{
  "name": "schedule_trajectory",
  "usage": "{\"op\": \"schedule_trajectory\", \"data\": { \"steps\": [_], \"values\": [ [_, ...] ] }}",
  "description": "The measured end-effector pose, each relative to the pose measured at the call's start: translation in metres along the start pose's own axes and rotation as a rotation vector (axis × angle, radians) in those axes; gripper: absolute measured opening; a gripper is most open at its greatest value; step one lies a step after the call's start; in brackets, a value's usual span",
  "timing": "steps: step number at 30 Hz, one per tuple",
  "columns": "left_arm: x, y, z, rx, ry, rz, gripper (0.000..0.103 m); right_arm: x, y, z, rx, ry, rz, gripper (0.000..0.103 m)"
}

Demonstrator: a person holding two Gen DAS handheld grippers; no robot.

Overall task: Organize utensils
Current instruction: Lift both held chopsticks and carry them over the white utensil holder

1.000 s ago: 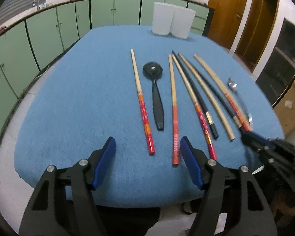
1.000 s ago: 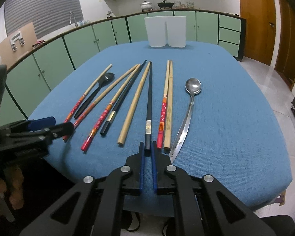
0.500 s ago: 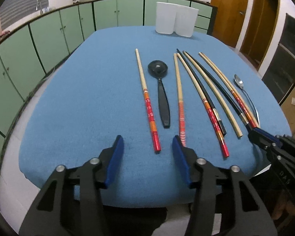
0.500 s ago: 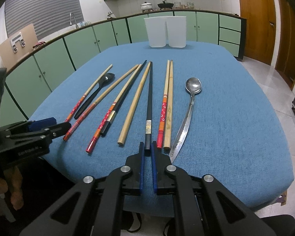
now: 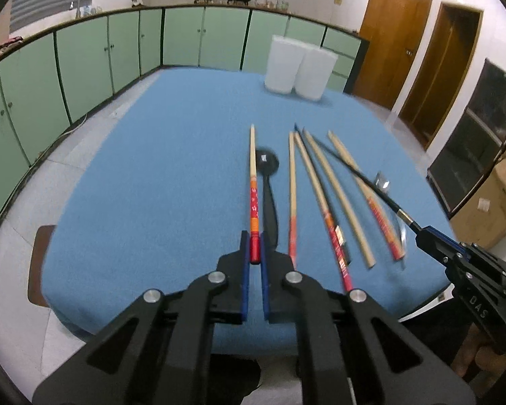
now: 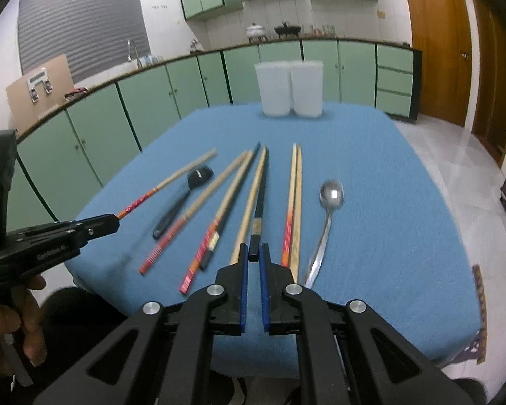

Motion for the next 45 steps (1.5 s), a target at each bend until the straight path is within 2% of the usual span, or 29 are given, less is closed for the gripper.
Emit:
{"op": "schedule_trajectory", "data": {
  "steps": [7, 12, 26, 37, 41, 45],
  "values": [
    [0.000, -0.043, -0.041, 0.073, 0.017, 0.004, 0.005, 0.000, -0.065, -0.023, 0.094, -0.008, -0.031, 0.007],
    [-0.003, -0.079, -0.061, 0.133, 0.021, 0.019, 0.005, 0.002, -0.104, -0.015, 0.104, -0.018, -0.059, 0.007],
    [0.000, -0.179, -0.041, 0.143, 0.073, 0.081, 0.005, -0.005, -0.200, 0.041, 0.012, -0.071, -0.144, 0.007],
    [0.013, -0.232, -0.018, 0.139, 0.115, 0.125, 0.005, -0.014, -0.255, 0.057, -0.047, -0.074, -0.202, 0.006],
    [0.027, -0.255, -0.014, 0.153, 0.117, 0.157, 0.005, -0.012, -0.275, 0.054, -0.035, -0.060, -0.209, 0.006],
    [0.042, -0.292, -0.019, 0.193, 0.131, 0.170, 0.005, -0.004, -0.310, 0.045, 0.006, -0.036, -0.210, 0.006]
  ]
}}
Point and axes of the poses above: each gripper's, at about its wrist camera, not at the fingertips, and z roughly the way its jaws point, x to its right, y to its underside, the point moved 6 cm from there along z, roughly the way its jaws point, and after that the axes turned 3 degrees about y, right-handed, at the moved point
